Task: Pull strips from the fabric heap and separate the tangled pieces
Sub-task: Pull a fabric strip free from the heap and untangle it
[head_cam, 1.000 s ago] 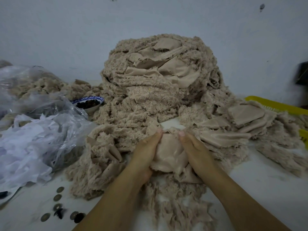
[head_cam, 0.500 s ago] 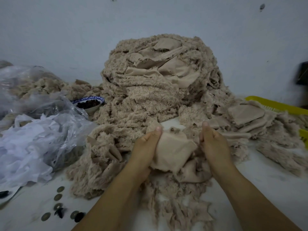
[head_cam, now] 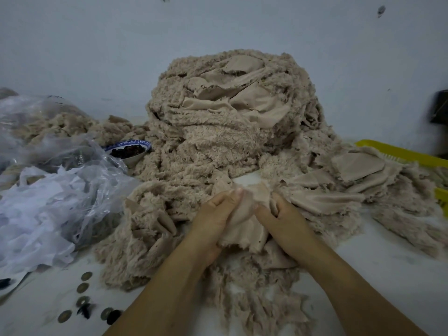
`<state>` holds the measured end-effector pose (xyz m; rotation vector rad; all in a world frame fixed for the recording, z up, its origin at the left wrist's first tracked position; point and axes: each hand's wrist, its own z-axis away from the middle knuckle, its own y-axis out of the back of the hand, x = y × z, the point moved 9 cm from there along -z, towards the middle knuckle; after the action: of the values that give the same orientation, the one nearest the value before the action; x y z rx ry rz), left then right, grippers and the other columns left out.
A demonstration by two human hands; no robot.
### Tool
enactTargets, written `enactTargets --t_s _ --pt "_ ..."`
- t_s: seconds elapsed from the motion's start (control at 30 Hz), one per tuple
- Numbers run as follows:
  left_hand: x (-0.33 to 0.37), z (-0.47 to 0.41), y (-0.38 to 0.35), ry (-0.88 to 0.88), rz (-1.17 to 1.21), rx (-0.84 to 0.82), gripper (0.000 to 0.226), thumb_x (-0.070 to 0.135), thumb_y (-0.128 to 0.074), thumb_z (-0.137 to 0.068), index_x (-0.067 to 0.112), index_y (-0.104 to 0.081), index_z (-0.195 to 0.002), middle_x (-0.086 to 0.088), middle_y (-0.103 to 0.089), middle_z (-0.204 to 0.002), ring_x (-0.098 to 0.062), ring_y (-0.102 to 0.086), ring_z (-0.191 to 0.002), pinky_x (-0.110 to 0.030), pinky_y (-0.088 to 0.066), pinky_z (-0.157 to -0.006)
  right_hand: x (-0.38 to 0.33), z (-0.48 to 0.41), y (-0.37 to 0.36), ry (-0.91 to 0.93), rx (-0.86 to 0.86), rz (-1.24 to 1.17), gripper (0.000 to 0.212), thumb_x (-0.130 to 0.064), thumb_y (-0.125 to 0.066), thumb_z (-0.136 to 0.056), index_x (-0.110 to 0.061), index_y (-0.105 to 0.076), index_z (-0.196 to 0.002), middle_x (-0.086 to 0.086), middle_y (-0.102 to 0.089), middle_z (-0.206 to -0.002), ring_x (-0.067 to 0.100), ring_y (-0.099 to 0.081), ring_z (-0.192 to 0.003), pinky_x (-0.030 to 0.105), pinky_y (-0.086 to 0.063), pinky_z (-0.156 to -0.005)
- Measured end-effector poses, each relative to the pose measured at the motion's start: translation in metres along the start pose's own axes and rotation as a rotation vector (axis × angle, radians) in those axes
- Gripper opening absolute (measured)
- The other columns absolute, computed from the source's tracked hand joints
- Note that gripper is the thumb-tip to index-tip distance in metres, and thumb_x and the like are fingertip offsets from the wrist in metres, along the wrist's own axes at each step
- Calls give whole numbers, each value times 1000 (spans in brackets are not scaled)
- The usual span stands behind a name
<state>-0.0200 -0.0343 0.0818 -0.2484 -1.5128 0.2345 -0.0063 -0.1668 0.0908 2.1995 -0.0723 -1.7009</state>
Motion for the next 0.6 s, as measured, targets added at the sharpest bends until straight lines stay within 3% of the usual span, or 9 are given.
enactTargets --t_s 0.13,0.2,0.27,0.33,0.37,0.43,0.53,0.6 --pt "-2 2 2 8 -9 36 27 43 -77 -72 21 -80 -87 -8 -78 -95 -17 -74 -82 -24 -57 -66 -1 0 -5 -24 -40 14 24 -44 -58 -79 -23 -63 -90 12 -68 -83 17 -60 -68 45 -54 -67" --pt "-4 2 3 18 21 45 25 39 -77 -71 19 -79 -86 -8 -77 -91 -17 -73 -78 -24 -57 -63 -3 2 -4 -17 -24 -36 38 -55 -66 -85 -17 -63 -85 11 -69 -80 22 -65 -69 48 -55 -68" --pt "-3 2 3 20 27 52 31 39 -77 -68 17 -76 -90 -8 -75 -90 -18 -71 -79 -27 -57 -64 -4 3 -2 -4 -9 -43 53 -68 -59 -82 -15 -64 -79 8 -67 -74 17 -67 -66 37 -58 -66" --pt "-3 3 1 23 19 41 33 41 -78 -66 19 -75 -90 -8 -75 -92 -20 -71 -82 -28 -58 -68 -9 4 -3 32 2 -47 44 -64 -53 -84 -29 -53 -57 -7 -50 -52 5 -50 -47 14 -45 -50" --pt "-2 4 -1 22 25 24 31 42 -78 -67 20 -75 -88 -8 -76 -93 -20 -72 -83 -29 -59 -70 -11 5 -5 39 -5 -34 46 -62 -51 -85 -33 -44 -50 -12 -38 -47 3 -38 -43 10 -34 -45" --pt "1 5 -4 -7 30 7 20 40 -78 -71 22 -77 -80 -7 -76 -89 -17 -72 -79 -26 -59 -67 -10 6 -8 36 -25 22 46 -61 -49 -85 -34 -40 -48 -15 -32 -46 3 -31 -42 12 -26 -44" --pt "5 3 12 -48 18 175 14 29 -70 -90 24 -76 -78 -3 -76 -82 -14 -71 -72 -26 -58 -59 -6 6 -10 23 -58 40 50 -61 -48 -88 -24 -49 -55 -4 -43 -49 14 -40 -44 16 -30 -50" --pt "6 2 30 -58 62 329 18 21 -62 -97 24 -71 -82 0 -75 -77 -14 -70 -67 -26 -57 -55 -8 7 -9 16 -44 40 52 -69 -44 -84 -26 -50 -55 -10 -36 -52 8 -35 -47 17 -28 -49"
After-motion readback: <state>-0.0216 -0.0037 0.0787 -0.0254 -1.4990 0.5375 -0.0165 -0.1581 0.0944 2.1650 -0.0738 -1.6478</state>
